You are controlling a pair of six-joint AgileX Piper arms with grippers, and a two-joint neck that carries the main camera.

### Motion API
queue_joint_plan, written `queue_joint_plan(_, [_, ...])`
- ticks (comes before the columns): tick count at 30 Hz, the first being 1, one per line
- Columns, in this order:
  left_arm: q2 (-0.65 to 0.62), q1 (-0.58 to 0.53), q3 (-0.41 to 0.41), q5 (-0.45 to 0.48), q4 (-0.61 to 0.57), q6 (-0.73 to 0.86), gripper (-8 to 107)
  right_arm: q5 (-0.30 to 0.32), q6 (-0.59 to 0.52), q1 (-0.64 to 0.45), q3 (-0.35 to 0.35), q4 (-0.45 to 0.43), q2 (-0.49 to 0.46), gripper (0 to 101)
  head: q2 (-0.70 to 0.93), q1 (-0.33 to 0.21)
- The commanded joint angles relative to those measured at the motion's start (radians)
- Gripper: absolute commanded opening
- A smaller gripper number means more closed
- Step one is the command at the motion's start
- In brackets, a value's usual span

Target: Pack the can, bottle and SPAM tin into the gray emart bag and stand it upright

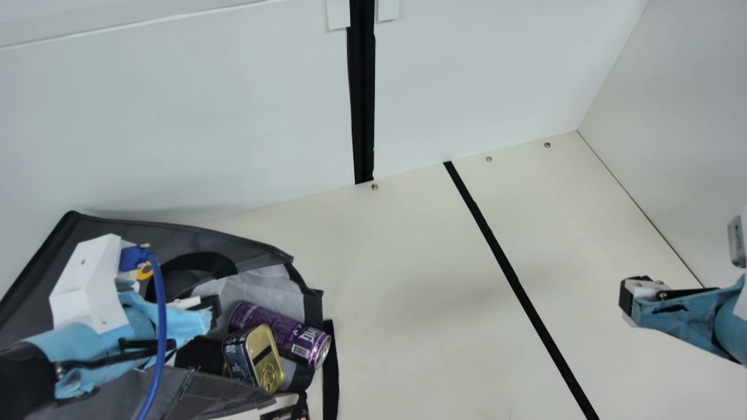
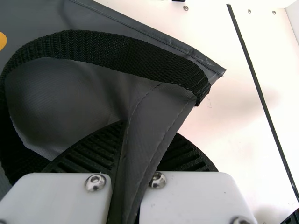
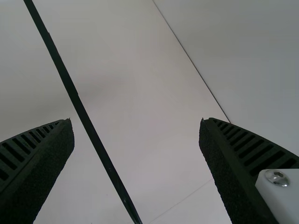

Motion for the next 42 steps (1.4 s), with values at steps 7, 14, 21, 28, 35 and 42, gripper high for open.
queue_joint_plan(7, [0.000,0.000,0.000,0.000,0.000,0.000,-8,-0.025,-0.018,0.012,0.040,0.054,0.023,95,-0.001,-0.023])
queue_joint_plan(14, [0.000,0.000,0.000,0.000,0.000,0.000,-8,-0.059,-0.090,-0.003,0.069,0.131,0.059,95,-0.001,-0.023])
queue_joint_plan(21, [0.000,0.000,0.000,0.000,0.000,0.000,-8,-0.086,-0.186,-0.005,0.091,0.208,0.096,95,-0.001,-0.023])
queue_joint_plan(28, [0.000,0.000,0.000,0.000,0.000,0.000,-8,-0.104,-0.286,0.008,0.110,0.281,0.136,95,-0.001,-0.023])
queue_joint_plan(35, [0.000,0.000,0.000,0.000,0.000,0.000,-8,-0.124,-0.375,0.032,0.137,0.347,0.171,95,-0.001,-0.023])
queue_joint_plan(42, [0.000,0.000,0.000,0.000,0.000,0.000,-8,-0.145,-0.462,0.061,0.171,0.422,0.195,95,-0.001,-0.023])
